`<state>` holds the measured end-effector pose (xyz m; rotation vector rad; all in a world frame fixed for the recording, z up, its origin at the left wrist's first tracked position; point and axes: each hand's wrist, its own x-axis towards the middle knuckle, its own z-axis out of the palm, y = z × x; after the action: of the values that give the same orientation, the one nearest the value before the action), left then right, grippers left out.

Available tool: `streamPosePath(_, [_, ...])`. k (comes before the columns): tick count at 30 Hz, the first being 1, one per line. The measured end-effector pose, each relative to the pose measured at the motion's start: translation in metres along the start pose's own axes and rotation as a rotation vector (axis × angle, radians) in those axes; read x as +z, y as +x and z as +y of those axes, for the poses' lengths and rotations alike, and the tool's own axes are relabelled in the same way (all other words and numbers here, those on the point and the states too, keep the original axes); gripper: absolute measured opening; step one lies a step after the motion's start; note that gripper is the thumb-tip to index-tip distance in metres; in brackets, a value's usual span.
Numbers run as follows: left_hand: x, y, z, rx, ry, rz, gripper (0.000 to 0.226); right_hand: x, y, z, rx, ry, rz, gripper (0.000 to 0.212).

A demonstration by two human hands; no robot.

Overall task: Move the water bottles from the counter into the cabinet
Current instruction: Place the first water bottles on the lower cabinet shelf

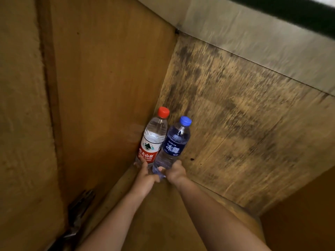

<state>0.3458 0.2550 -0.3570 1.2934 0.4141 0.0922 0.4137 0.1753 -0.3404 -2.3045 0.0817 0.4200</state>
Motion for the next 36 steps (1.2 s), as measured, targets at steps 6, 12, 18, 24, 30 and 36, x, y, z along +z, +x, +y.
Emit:
streamPosePath(6, [-0.009,-0.066,0.013,-0.157,0.03,0.048,0.074,-0.003,-0.062,0.046,-0.022,0.175,0.009,0.054])
streamPosePath(12, [-0.014,-0.15,0.021,-0.297,0.127,-0.045,0.033,-0.035,-0.157,0.088,0.139,0.481,-0.09,0.03])
streamPosePath(18, [0.027,-0.219,0.007,-0.357,0.239,-0.117,0.022,-0.079,-0.258,0.131,0.097,0.453,-0.086,0.022])
streamPosePath(24, [0.087,-0.289,-0.028,-0.321,0.45,-0.399,0.024,-0.114,-0.346,0.21,0.025,0.412,0.025,0.012])
streamPosePath(30, [0.132,-0.386,-0.097,-0.339,0.664,-0.741,0.023,-0.141,-0.455,0.316,0.095,0.276,0.148,0.014])
streamPosePath(36, [0.179,-0.477,-0.168,-0.384,0.869,-0.987,0.028,-0.156,-0.572,0.432,0.25,0.263,0.2,0.022])
